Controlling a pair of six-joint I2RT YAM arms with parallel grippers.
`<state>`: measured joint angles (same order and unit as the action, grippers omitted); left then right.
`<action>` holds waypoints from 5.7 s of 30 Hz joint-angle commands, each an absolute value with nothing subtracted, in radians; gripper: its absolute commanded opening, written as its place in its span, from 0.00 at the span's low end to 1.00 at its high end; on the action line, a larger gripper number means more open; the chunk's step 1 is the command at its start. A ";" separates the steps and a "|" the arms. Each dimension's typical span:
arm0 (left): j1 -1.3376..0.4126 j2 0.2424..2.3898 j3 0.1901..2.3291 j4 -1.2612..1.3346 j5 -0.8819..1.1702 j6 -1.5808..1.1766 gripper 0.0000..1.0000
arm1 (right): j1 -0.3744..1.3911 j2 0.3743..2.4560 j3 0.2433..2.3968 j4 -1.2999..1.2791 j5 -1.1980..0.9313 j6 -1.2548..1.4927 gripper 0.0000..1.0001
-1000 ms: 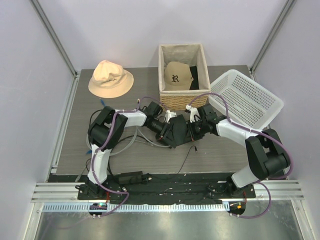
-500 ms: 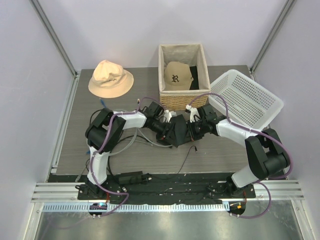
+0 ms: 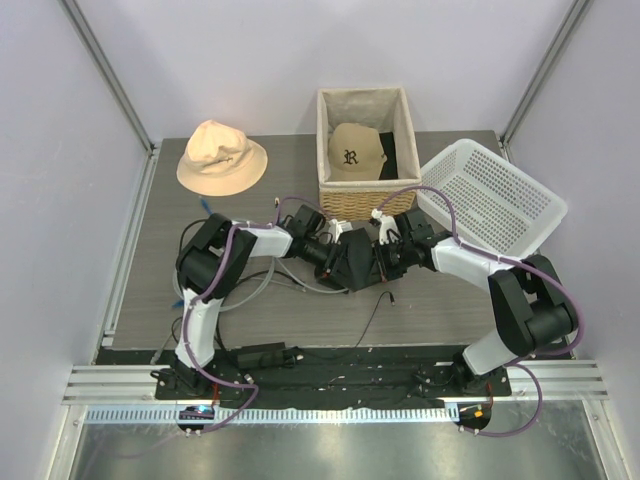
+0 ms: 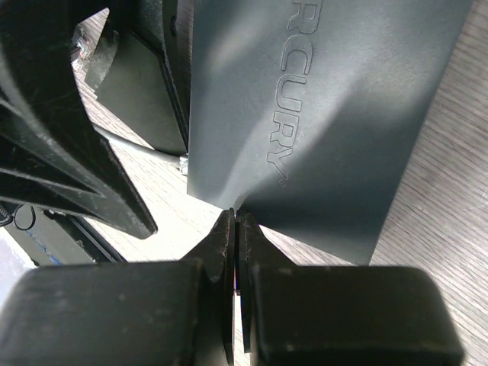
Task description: Pull the plug from the switch port
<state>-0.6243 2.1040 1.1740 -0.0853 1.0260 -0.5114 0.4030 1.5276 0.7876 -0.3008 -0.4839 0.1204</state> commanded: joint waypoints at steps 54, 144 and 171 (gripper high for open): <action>-0.600 2.217 1.198 -0.345 0.933 -0.151 0.00 | 0.407 1.554 0.877 -0.368 -0.429 0.074 0.01; -0.446 2.200 1.187 -0.280 1.064 -0.168 0.48 | 0.502 1.842 1.009 -0.364 -0.410 0.117 0.01; -0.486 2.213 1.308 -0.675 0.980 0.127 0.48 | 0.502 1.756 0.982 -0.354 -0.374 0.106 0.01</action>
